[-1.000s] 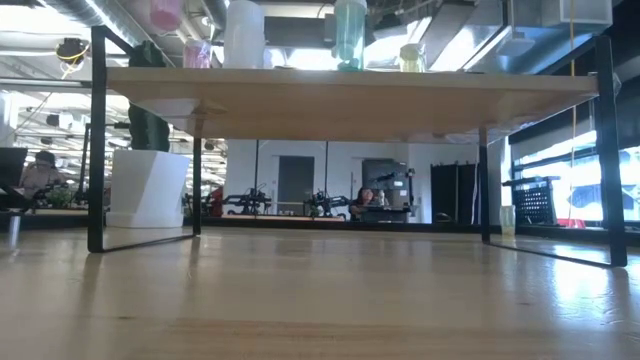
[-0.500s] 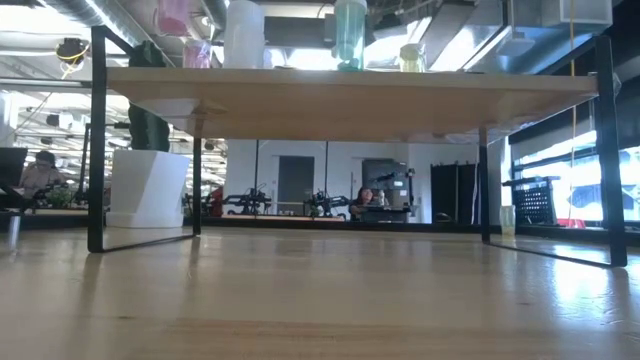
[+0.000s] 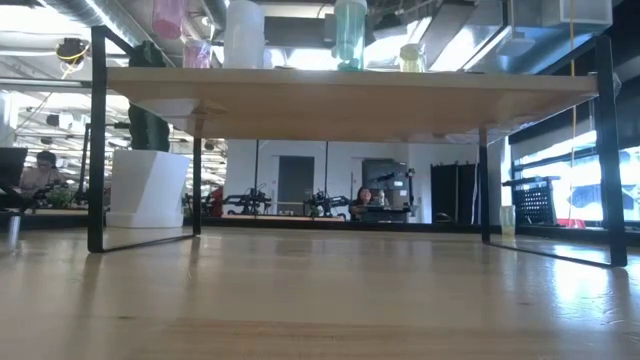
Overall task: Pick and place medicine bottles onto shelf by color
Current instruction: Put the pink pill bottle on the shelf aligned with the other pink pill bottles
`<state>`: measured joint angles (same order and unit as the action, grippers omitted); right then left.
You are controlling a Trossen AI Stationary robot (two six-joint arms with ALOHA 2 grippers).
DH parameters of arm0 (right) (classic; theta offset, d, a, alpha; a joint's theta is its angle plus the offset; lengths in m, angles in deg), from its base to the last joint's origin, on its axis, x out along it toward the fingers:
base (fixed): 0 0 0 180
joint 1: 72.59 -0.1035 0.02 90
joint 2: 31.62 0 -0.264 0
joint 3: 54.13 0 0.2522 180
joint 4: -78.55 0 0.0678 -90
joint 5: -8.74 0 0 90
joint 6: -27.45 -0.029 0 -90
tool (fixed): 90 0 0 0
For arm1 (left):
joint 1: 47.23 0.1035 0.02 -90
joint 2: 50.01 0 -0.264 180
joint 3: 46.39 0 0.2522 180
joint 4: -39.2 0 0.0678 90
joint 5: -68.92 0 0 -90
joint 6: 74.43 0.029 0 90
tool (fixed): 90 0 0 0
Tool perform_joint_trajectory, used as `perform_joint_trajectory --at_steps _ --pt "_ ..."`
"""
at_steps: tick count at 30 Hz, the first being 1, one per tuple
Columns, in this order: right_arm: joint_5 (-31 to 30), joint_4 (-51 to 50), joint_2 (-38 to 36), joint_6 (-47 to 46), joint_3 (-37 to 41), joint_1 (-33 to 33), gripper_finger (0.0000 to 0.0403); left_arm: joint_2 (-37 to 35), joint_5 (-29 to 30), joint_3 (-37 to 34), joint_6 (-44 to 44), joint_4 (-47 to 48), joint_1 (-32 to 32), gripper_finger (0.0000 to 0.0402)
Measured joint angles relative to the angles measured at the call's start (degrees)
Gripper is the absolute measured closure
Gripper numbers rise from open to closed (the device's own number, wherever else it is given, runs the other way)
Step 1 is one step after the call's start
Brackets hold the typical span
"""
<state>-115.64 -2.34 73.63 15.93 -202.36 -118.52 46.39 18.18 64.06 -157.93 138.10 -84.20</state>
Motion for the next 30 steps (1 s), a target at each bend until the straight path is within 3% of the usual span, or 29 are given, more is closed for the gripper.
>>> perform_joint_trajectory --at_steps 11,21,30 --pt "0.1 0.0 0.0 0.0 0.0 0.0 0.0211 0.1 -1.1 -6.1 0.1 -4.9 0.7 0.0315" --pt "0.1 0.0 0.0 0.0 0.0 0.0 0.0211 0.1 -0.9 -6.8 0.1 -5.1 1.5 0.0313" --pt "0.0 0.0 0.0 0.0 0.0 0.0 0.0211 0.1 -0.9 -6.8 -0.4 -5.1 2.0 0.0284"
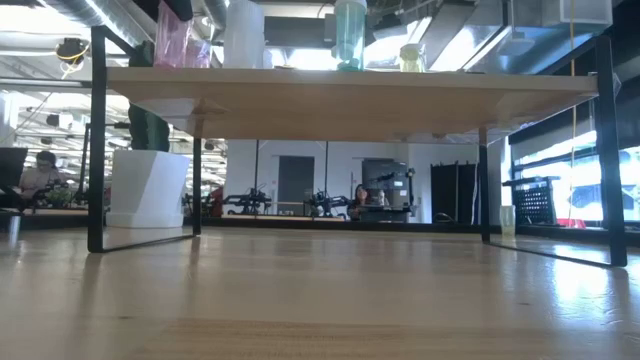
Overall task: Pick and place medicine bottles onto shelf by color
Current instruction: Put the pink pill bottle on the shelf aligned with the other pink pill bottles, then put the yellow pill bottle on the shelf aligned with the other yellow pill bottles
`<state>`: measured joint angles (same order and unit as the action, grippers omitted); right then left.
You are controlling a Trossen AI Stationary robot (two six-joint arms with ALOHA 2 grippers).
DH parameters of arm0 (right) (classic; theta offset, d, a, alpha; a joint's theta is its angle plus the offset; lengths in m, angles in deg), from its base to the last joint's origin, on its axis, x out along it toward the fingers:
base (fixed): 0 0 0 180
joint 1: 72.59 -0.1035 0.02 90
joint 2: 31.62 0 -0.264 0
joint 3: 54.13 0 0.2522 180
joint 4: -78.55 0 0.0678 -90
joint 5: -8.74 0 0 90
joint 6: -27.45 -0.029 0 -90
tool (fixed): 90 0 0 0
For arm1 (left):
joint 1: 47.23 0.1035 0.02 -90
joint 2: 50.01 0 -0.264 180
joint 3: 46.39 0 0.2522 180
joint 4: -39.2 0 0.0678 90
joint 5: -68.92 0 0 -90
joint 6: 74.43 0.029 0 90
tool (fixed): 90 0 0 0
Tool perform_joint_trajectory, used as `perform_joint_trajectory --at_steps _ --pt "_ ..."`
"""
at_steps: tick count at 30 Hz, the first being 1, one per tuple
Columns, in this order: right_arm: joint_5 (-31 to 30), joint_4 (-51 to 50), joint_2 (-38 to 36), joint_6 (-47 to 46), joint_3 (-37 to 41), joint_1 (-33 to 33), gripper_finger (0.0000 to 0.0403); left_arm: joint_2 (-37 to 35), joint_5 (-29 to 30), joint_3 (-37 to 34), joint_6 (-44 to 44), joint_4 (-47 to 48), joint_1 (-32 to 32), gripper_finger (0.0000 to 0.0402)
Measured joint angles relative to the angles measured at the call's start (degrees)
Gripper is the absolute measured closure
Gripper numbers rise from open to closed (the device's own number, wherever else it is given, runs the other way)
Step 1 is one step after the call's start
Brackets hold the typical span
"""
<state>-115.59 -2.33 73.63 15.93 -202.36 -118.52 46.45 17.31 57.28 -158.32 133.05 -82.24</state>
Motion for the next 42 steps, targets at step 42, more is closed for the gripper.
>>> perform_joint_trajectory --at_steps 42 --pt "0.0 0.0 0.0 0.0 0.0 0.0 0.0211 -6.1 -1.0 0.6 1.4 1.2 0.1 0.0174"
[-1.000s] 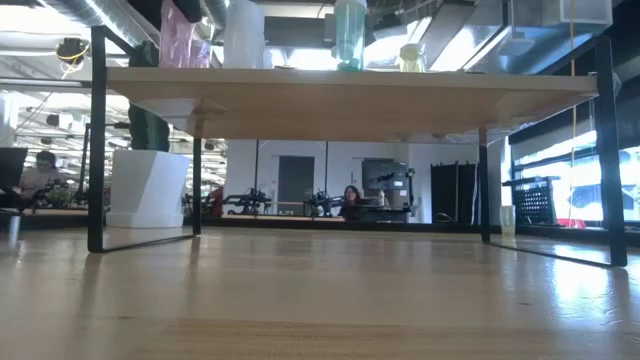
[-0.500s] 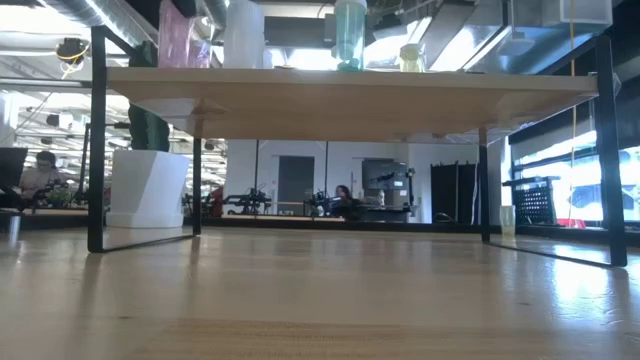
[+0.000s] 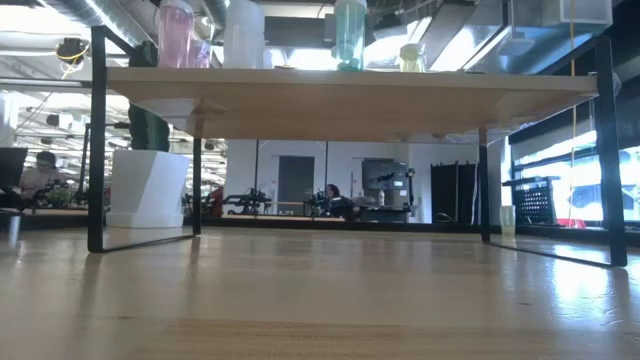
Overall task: Pick and place medicine bottles onto shelf by color
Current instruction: Put the yellow pill bottle on the shelf aligned with the other yellow pill bottles
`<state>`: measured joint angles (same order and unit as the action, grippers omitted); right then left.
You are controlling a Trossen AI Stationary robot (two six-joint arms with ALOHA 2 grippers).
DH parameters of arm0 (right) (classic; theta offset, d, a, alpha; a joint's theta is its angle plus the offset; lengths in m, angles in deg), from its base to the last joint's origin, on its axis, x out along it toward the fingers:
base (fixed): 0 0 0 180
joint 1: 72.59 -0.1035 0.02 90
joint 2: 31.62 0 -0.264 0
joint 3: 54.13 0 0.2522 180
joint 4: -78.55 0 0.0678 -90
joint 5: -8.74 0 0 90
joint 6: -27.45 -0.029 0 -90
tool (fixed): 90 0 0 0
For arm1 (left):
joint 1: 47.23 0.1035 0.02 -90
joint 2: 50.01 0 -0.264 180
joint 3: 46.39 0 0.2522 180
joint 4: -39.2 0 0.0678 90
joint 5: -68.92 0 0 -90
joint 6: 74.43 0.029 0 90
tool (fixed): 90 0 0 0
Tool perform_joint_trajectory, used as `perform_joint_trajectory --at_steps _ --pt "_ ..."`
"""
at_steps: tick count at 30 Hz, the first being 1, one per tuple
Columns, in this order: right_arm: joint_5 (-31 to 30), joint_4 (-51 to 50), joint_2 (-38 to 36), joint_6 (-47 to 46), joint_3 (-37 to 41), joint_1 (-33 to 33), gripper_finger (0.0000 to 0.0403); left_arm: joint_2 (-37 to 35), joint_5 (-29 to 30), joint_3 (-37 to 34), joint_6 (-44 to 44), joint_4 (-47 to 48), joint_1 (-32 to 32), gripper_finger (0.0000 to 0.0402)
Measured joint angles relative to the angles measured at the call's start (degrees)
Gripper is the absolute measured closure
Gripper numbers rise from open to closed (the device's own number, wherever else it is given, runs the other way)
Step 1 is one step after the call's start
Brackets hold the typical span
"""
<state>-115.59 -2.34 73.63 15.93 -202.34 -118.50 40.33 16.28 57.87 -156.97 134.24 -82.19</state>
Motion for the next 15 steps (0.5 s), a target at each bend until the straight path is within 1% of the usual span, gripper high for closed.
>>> perform_joint_trajectory --at_steps 3,8,13,15 --pt "0.0 0.0 0.0 0.0 0.0 0.0 0.0211 -0.9 1.2 1.7 2.1 0.2 -0.8 0.0177" --pt "0.0 0.0 0.0 0.0 0.0 0.0 0.0211 -1.6 4.8 5.5 6.7 0.1 -2.4 0.0177" --pt "0.0 0.0 0.0 0.0 0.0 0.0 0.0211 -1.6 6.7 8.8 11.8 0.0 -4.2 0.0178" --pt "0.0 0.0 0.0 0.0 0.0 0.0 0.0211 -1.6 8.7 9.4 13.2 0.0 -5.1 0.0178"
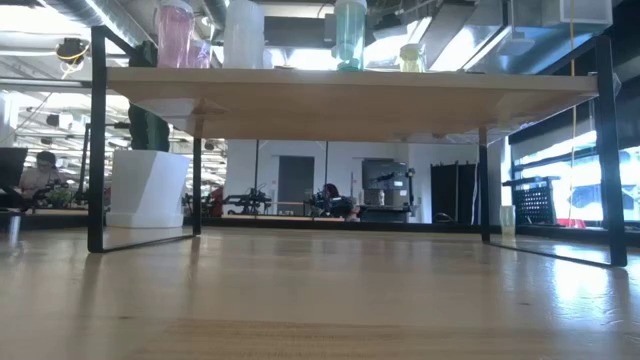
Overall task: Pick and place medicine bottles onto shelf by color
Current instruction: Put the yellow pill bottle on the shelf aligned with the other yellow pill bottles
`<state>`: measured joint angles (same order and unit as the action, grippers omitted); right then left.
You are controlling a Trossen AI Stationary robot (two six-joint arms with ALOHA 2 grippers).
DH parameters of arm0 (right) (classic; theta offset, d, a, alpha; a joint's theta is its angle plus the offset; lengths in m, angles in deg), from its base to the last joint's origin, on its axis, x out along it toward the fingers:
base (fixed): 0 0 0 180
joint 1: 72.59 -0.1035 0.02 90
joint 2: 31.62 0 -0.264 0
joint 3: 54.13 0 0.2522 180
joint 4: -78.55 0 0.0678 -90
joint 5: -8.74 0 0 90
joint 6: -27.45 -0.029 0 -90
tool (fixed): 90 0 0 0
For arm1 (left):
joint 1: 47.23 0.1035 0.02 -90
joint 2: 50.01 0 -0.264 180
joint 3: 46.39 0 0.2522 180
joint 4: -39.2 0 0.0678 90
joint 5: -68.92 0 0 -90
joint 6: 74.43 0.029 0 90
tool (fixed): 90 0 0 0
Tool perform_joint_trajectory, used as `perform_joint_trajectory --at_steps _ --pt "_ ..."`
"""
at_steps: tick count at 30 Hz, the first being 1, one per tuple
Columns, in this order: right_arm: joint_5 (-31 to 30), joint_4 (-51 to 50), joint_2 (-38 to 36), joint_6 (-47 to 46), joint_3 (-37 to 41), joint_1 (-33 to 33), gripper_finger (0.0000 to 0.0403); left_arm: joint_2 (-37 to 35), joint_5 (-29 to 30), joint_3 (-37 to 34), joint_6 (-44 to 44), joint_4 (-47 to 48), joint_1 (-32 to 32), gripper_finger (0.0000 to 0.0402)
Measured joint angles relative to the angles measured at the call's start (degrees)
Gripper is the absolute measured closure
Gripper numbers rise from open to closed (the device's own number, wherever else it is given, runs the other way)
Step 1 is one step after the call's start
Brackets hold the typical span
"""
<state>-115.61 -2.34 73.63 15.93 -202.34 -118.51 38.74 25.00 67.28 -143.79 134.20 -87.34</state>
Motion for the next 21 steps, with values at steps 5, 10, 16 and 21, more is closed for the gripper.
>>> perform_joint_trajectory --at_steps 5,10,16,21 --pt "0.0 0.0 0.0 0.0 0.0 0.0 0.0211 0.0 3.9 0.4 2.5 0.0 -2.3 0.0178" --pt "0.0 0.0 0.0 0.0 0.0 0.0 0.0211 0.0 5.4 0.4 2.4 0.1 -4.3 0.0178" --pt "0.4 0.1 0.0 -0.2 0.0 0.0 0.0211 0.0 7.4 0.4 1.2 0.1 -6.1 0.0178" --pt "-3.2 -1.9 0.0 -0.2 0.0 0.5 0.0211 0.0 7.5 0.4 0.5 0.1 -6.2 0.0178"
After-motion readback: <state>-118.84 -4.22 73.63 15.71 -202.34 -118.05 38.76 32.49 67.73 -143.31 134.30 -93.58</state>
